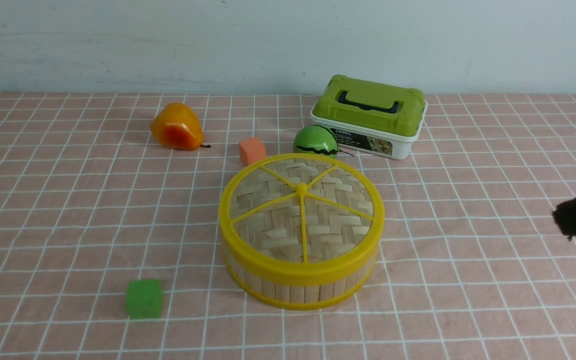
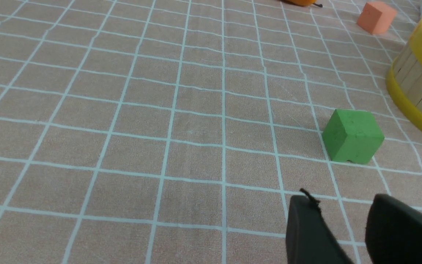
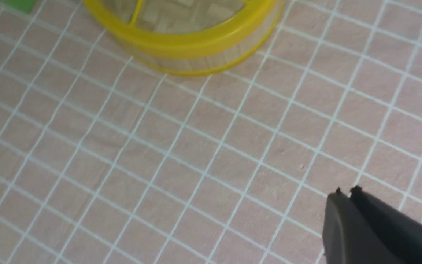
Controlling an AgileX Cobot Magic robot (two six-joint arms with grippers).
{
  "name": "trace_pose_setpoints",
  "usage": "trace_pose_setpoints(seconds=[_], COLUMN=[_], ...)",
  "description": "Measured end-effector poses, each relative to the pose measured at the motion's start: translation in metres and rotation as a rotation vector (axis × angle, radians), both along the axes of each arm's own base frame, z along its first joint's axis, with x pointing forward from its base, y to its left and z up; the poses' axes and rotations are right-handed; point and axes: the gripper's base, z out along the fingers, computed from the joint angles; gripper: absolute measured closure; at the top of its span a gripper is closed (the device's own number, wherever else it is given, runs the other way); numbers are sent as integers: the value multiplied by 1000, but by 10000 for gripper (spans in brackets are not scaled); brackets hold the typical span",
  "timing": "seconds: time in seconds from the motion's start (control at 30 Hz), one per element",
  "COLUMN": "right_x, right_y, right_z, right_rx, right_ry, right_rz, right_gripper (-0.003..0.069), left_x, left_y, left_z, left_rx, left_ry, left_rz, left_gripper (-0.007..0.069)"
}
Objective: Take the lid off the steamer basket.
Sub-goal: Use the right arm to lift the lid of the steamer
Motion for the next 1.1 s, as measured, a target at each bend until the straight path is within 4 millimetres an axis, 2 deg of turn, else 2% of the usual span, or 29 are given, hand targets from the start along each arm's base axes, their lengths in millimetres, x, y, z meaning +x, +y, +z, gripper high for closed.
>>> trace_pose_setpoints(seconds=[0.1,0.23,0.3,0.33,0.37,0.47,0.63,0.67,0.83,0.87,0.93,0.97,1.0,1.1], right_x=[23,59,67,79,80,106,134,144,158,162,164,164,165,166], right_y=[22,59,67,80,81,106,127,134,153,164,176,177,185,195], right_z=[-3,-3,-2,0,0,1,-4,-8,-21,-29,-39,-41,-49,-60], right_rx=[-87,-218,-234,-243,-244,-215,-164,-144,-116,-114,-120,-122,-127,-133], right_ry=[58,49,42,27,26,8,11,18,35,47,58,63,76,88], right_rz=[90,120,119,111,106,87,73,70,90,109,132,134,148,165], right_gripper=[662,659,659,657,657,643,606,585,498,441,374,374,323,266], left_x=[0,0,0,0,0,0,0,0,0,0,0,0,0,0], left_y=[0,0,0,0,0,0,0,0,0,0,0,0,0,0], left_z=[0,0,0,0,0,0,0,0,0,0,0,0,0,0], left_rx=[0,0,0,0,0,0,0,0,0,0,0,0,0,0], left_ry=[0,0,0,0,0,0,0,0,0,0,0,0,0,0], left_rz=[0,0,0,0,0,0,0,0,0,0,0,0,0,0], left_gripper=[385,385,385,385,385,385,385,385,385,385,385,385,385,385])
